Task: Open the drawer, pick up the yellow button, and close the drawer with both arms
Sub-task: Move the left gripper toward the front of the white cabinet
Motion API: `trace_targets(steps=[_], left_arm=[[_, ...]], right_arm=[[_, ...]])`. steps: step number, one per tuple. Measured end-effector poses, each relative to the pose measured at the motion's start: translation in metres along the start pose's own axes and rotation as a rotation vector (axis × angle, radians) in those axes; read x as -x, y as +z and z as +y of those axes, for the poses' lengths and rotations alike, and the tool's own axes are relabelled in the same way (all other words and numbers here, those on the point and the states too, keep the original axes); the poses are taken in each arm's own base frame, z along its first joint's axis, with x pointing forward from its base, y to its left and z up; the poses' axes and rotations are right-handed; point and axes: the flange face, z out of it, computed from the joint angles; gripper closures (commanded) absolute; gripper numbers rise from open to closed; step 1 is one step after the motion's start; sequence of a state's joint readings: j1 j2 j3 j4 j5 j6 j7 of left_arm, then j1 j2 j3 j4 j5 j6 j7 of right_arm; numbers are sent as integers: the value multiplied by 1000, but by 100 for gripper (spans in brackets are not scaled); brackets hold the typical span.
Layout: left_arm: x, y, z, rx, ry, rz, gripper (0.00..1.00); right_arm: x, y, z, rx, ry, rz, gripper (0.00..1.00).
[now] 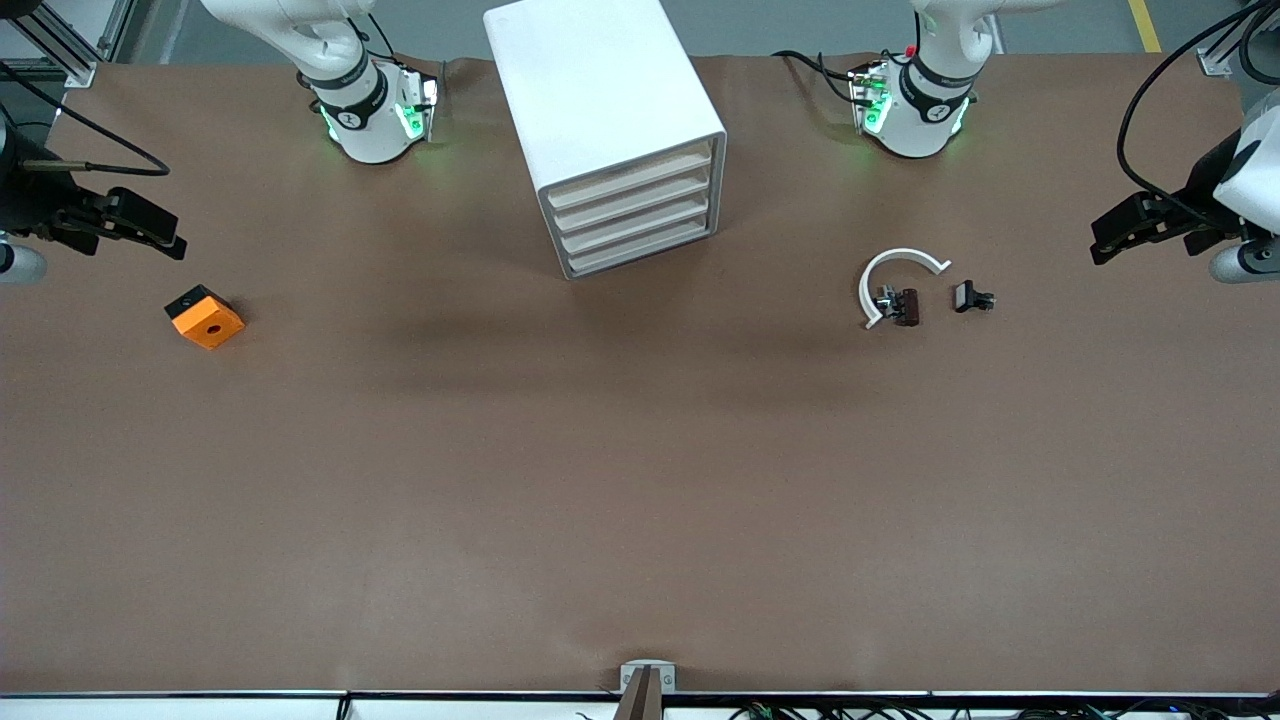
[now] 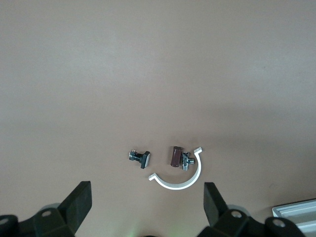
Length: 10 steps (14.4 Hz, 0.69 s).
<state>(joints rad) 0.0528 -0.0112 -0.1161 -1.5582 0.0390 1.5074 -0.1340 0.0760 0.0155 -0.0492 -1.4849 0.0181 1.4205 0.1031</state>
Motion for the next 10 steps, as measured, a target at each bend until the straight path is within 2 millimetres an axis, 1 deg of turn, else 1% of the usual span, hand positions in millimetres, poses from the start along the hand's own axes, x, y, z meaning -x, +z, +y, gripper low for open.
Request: trace_targets(steps=[4, 6, 8, 10], left_arm=[[-1, 1, -1, 1, 8, -4, 0], [-5, 6, 0, 2, 10, -11, 0], [-17, 15, 4, 6, 16, -24, 0], [-30, 31, 10, 11, 26, -49, 0]], right_arm=[[0, 0, 0, 0, 0, 0, 0], [0, 0, 0, 0, 0, 0, 0], [0, 0, 0, 0, 0, 0, 0], [0, 0, 0, 0, 0, 2, 0]])
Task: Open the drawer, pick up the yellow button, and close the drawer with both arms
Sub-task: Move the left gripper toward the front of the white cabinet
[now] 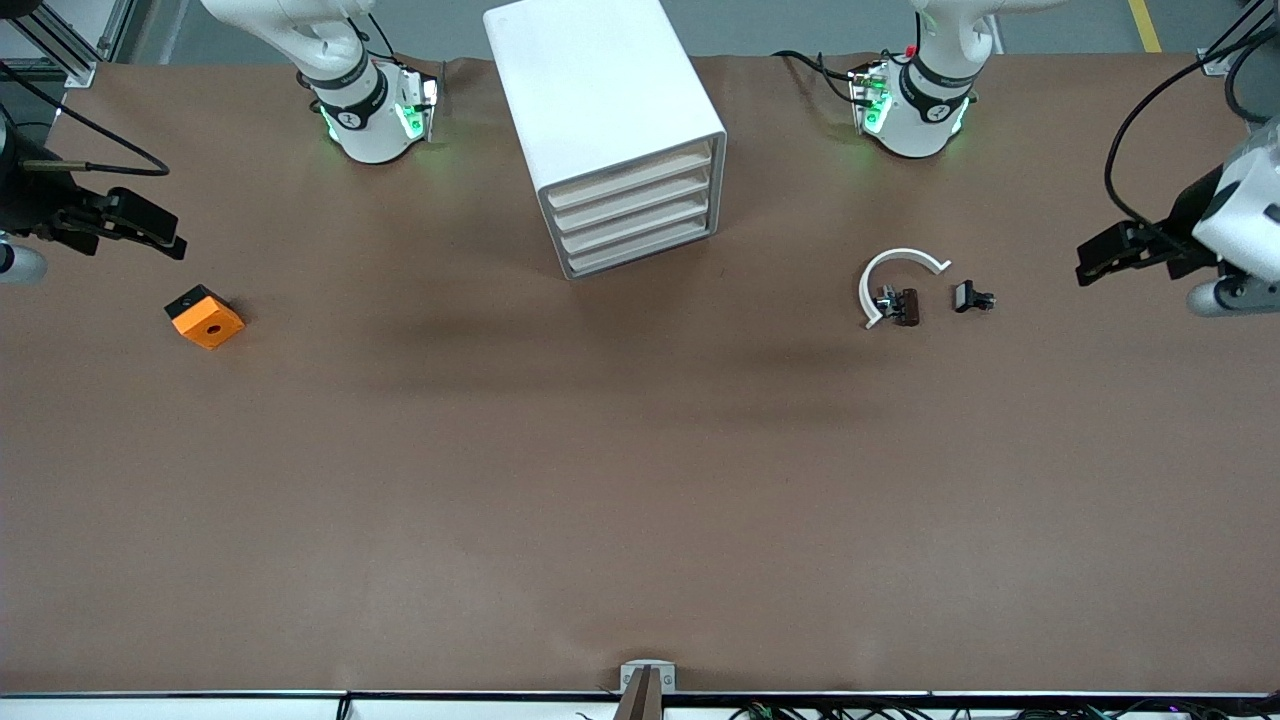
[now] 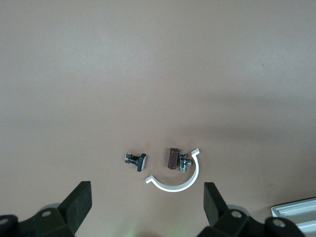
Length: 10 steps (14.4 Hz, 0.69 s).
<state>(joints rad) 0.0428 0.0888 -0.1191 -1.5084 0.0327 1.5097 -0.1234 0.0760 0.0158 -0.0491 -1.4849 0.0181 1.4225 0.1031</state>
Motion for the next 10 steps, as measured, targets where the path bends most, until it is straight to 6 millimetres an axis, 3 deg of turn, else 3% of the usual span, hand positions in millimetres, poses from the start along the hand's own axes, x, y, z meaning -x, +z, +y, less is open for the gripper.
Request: trace_targets(steps=[6, 10], left_arm=[[-36, 56, 28, 94, 21, -69, 0], [-50, 83, 45, 116, -170, -106, 0]], right_arm=[[-3, 1, -5, -1, -8, 15, 0], [-6, 1, -10, -2, -17, 31, 0]])
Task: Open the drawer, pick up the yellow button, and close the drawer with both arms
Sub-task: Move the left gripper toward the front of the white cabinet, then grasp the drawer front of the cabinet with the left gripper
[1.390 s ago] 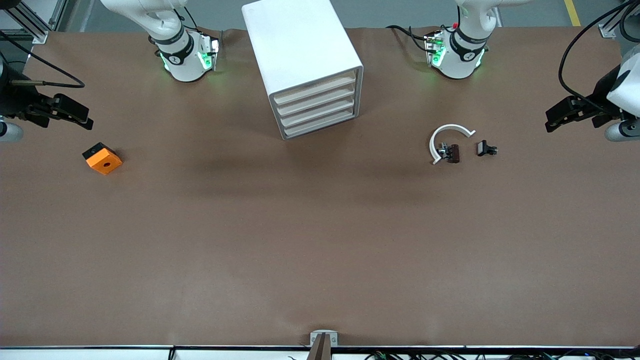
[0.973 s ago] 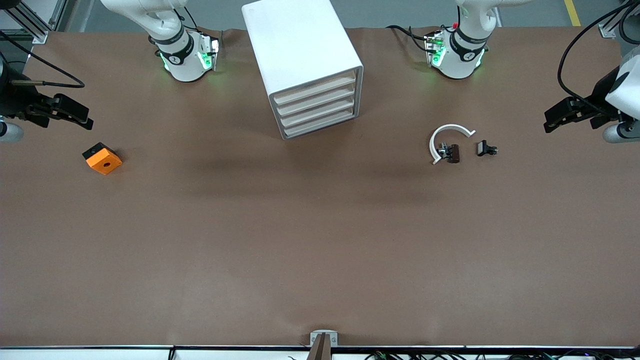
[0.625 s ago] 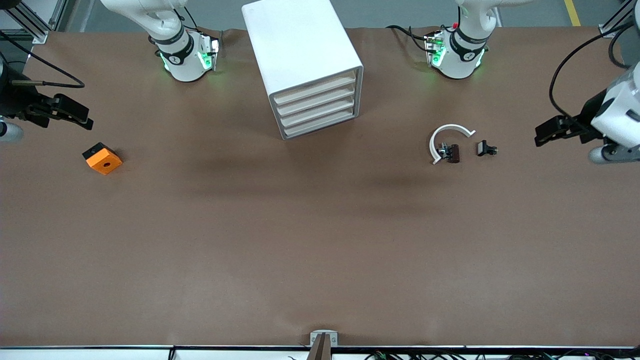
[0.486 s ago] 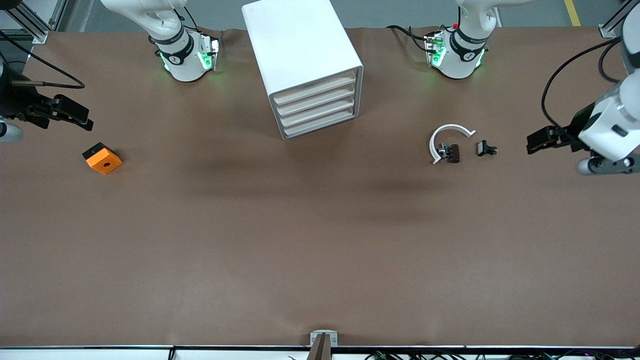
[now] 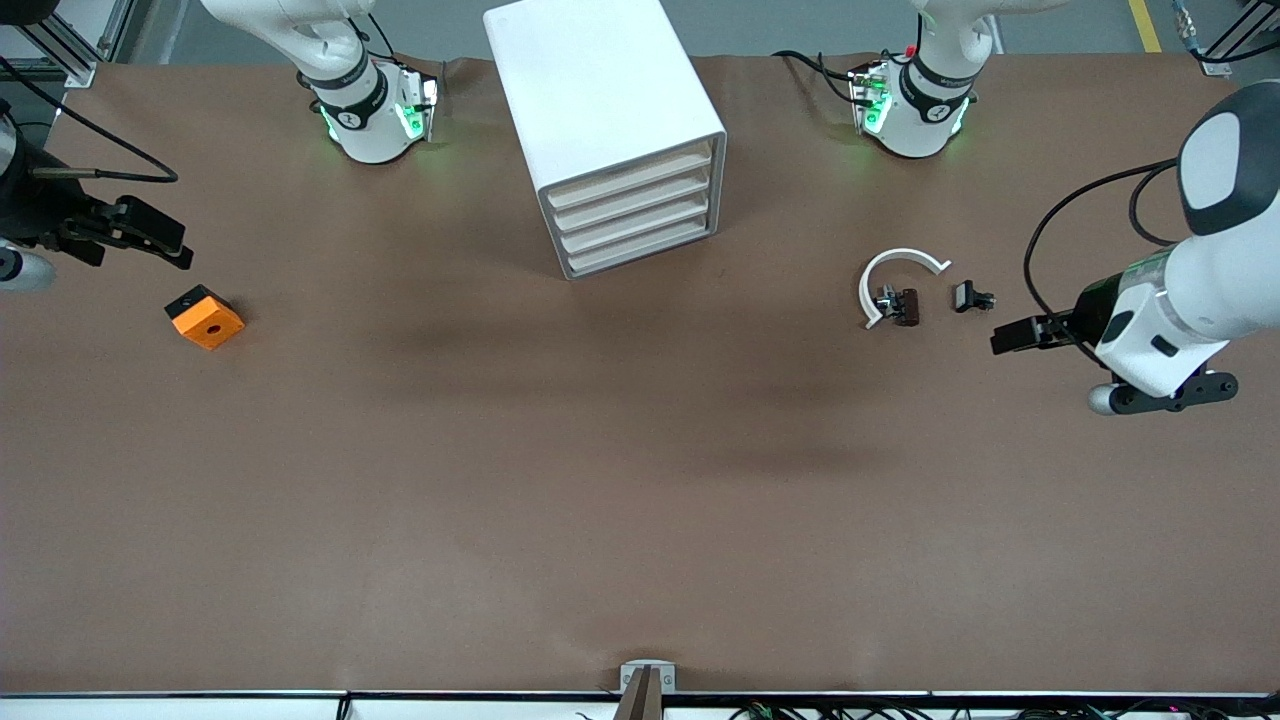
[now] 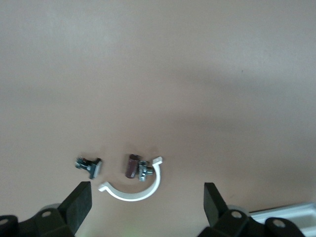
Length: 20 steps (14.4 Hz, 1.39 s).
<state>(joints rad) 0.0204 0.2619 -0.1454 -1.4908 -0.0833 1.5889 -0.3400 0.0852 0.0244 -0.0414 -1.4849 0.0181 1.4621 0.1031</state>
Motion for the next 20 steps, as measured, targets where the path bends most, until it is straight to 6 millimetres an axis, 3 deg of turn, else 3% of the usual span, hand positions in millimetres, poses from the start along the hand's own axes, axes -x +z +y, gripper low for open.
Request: trace_targets(steps=[3, 6, 9, 14, 17, 20], left_arm=[[17, 24, 60, -27, -196, -30, 0], [33, 77, 125, -86, -398, -92, 0], [40, 128, 171, -128, -644, -147, 0], [49, 189, 221, -209, -958, -182, 0], [50, 222, 231, -244, -1168, -283, 0], [52, 239, 236, -273, -1244, -334, 0]], right_arm=[[0, 0, -4, 0, -7, 6, 0], [0, 1, -10, 0, -18, 6, 0], [-2, 4, -16, 2, -20, 0, 0], [-2, 6, -24, 3, -6, -3, 0], [-3, 6, -24, 2, -3, 5, 0], [-3, 6, -25, 2, -2, 6, 0]])
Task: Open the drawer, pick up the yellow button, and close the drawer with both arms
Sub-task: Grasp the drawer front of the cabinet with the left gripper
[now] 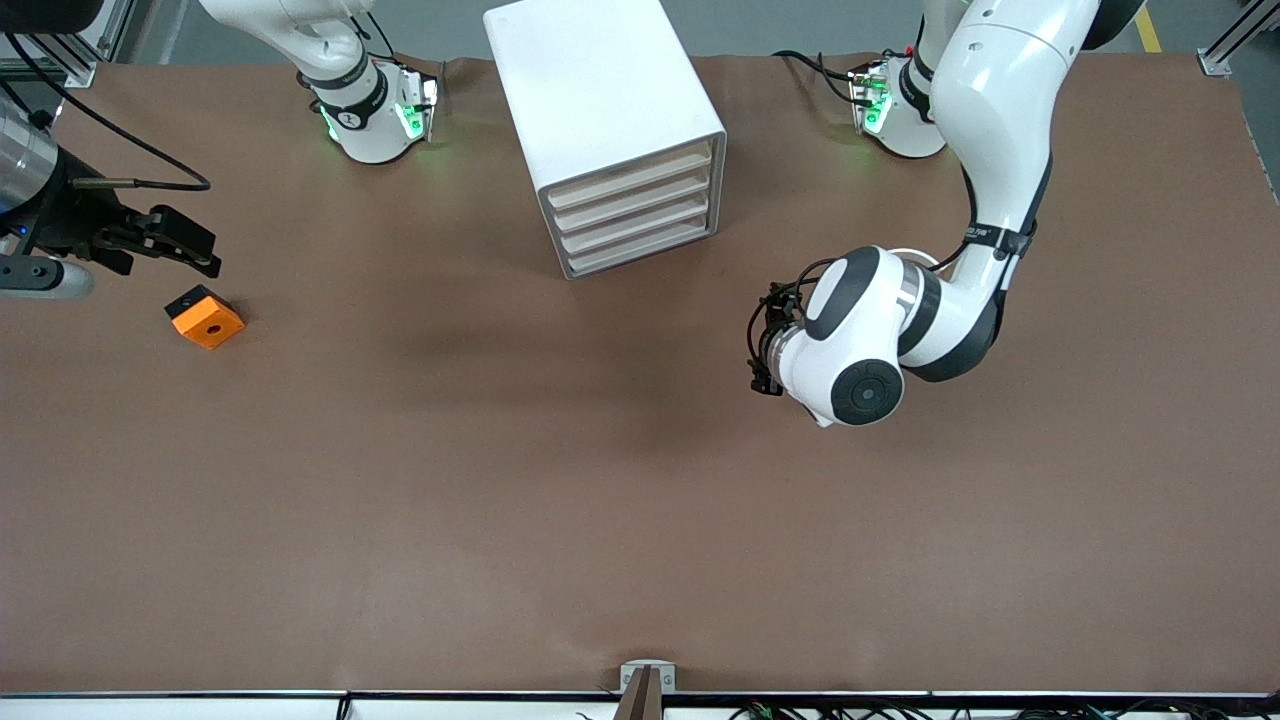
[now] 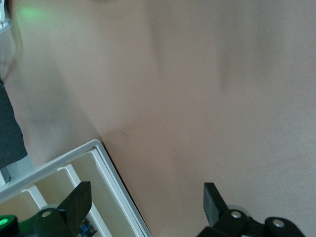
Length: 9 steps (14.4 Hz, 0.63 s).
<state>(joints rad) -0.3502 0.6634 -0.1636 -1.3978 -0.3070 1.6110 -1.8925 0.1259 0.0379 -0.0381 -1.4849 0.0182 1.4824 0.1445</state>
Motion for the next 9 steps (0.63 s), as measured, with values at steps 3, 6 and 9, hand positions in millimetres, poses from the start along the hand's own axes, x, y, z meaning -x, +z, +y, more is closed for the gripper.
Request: trace_targets(steps=[3, 6, 9], left_arm=[[14, 16, -4, -75, -62, -56, 0], [33, 36, -6, -154, -68, -137, 0], [55, 53, -12, -207, -92, -182, 0]], right_arm=[[0, 0, -3, 0, -6, 2, 0], [-1, -1, -6, -2, -9, 15, 0], [-2, 0, -7, -2, -10, 16, 0]])
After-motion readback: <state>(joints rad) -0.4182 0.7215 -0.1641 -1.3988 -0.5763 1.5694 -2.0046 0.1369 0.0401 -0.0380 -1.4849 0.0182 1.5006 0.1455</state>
